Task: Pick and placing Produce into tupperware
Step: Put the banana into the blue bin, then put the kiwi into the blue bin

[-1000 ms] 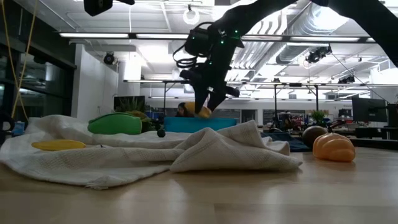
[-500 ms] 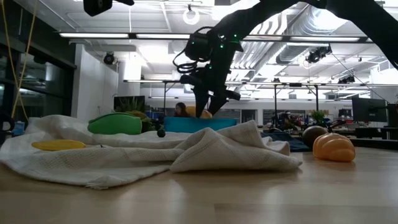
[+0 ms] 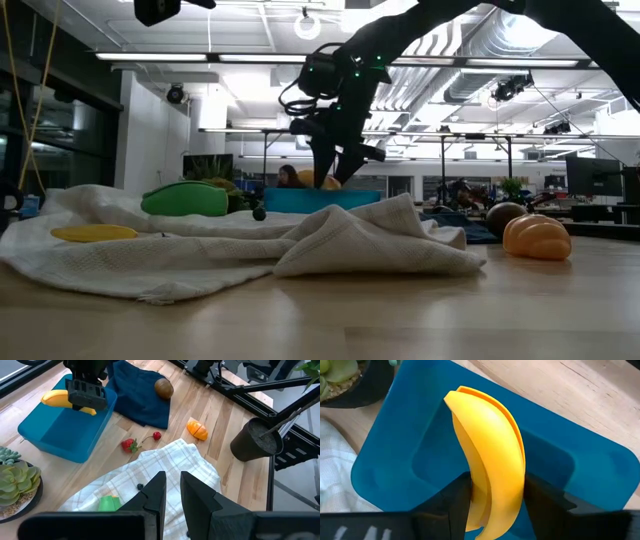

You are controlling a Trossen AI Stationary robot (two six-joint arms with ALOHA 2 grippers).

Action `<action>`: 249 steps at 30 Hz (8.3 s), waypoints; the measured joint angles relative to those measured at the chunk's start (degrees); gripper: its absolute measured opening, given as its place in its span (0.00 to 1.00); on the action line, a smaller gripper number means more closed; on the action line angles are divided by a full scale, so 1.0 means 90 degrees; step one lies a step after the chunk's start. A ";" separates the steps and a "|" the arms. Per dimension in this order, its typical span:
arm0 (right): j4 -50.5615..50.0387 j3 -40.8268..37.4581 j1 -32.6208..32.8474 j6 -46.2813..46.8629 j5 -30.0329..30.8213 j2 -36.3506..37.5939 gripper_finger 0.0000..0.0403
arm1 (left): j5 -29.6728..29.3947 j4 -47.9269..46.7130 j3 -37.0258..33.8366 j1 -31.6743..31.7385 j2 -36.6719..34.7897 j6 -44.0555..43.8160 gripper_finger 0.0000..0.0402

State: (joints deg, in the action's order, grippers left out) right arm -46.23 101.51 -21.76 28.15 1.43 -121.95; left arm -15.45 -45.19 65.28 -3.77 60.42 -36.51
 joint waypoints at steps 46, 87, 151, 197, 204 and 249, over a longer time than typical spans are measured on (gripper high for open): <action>-0.2147 0.0017 0.0450 -0.0512 0.0515 0.3392 0.46 | 0.0288 -0.0622 0.0000 0.0000 -0.0002 -0.0321 0.12; -0.4354 -0.2082 0.2778 0.5493 0.1789 0.5291 0.46 | 0.1133 -0.0769 0.0000 0.0000 0.0000 -0.0127 0.12; -0.3282 -0.2633 0.1588 0.7032 0.0556 0.3694 0.68 | 0.1648 -0.0817 0.0000 0.0000 0.0000 0.1195 0.12; -0.2580 -0.3923 0.1151 0.7065 -0.0344 0.3949 0.68 | 0.1648 -0.0813 -0.0002 0.0000 -0.0002 0.1190 0.12; -0.1775 -0.4756 0.1122 0.7478 -0.0551 0.4235 0.68 | 0.1648 -0.0813 -0.0002 -0.0002 -0.0002 0.1190 0.12; -0.0455 -0.5651 0.0692 0.7462 -0.0155 0.4483 0.68 | 0.1648 -0.0806 -0.0002 0.0000 -0.0002 0.1190 0.12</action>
State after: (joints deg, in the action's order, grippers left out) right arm -50.32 50.65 -15.53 95.31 0.03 -81.60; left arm -0.62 -52.45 65.25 -3.77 60.40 -25.80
